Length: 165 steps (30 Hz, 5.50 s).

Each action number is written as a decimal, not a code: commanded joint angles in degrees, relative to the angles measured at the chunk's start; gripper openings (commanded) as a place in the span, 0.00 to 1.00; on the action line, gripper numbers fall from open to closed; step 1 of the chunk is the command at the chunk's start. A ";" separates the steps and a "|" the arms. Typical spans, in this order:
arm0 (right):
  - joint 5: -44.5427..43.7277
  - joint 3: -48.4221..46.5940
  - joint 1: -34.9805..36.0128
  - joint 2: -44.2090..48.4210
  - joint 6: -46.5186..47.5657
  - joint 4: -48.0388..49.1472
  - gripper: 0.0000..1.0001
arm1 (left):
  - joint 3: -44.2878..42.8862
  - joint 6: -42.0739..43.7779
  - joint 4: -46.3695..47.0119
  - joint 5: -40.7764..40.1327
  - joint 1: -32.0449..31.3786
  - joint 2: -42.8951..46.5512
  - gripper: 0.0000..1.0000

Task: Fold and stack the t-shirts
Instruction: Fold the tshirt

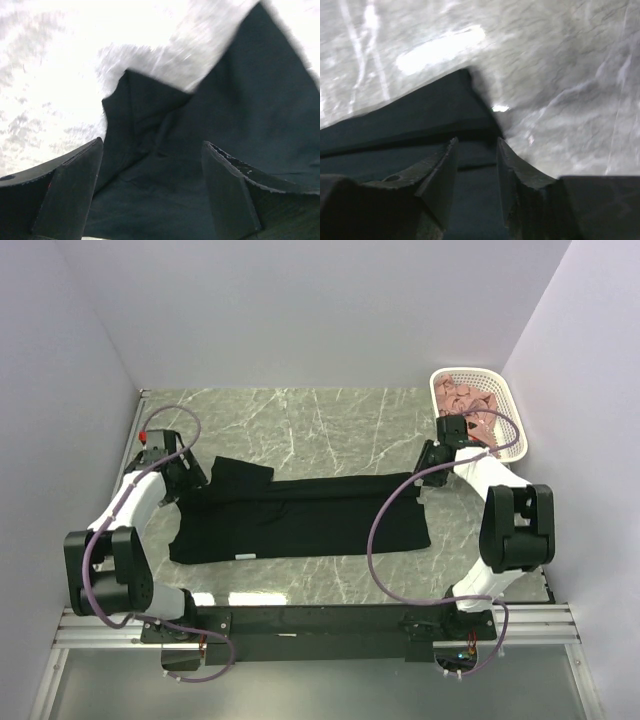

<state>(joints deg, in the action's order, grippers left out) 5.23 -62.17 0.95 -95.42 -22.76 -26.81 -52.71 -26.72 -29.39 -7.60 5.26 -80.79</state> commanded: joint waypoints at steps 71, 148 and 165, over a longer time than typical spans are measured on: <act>-4.01 32.73 31.66 47.25 -9.84 -0.35 0.62 | 9.54 -9.40 -6.74 16.80 -12.02 14.78 0.07; 25.61 -1.72 48.88 -11.28 -23.46 33.22 0.00 | 15.44 -27.42 -16.05 8.74 -16.51 28.15 0.44; 25.26 -3.57 49.76 -14.97 -23.11 33.49 0.00 | 18.87 -29.18 -16.40 10.32 -19.84 21.65 0.52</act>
<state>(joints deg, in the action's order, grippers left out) 29.87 -63.94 50.28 -110.08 -46.22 5.06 -33.80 -55.00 -45.32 3.53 -13.41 -58.46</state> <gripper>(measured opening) 0.010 0.520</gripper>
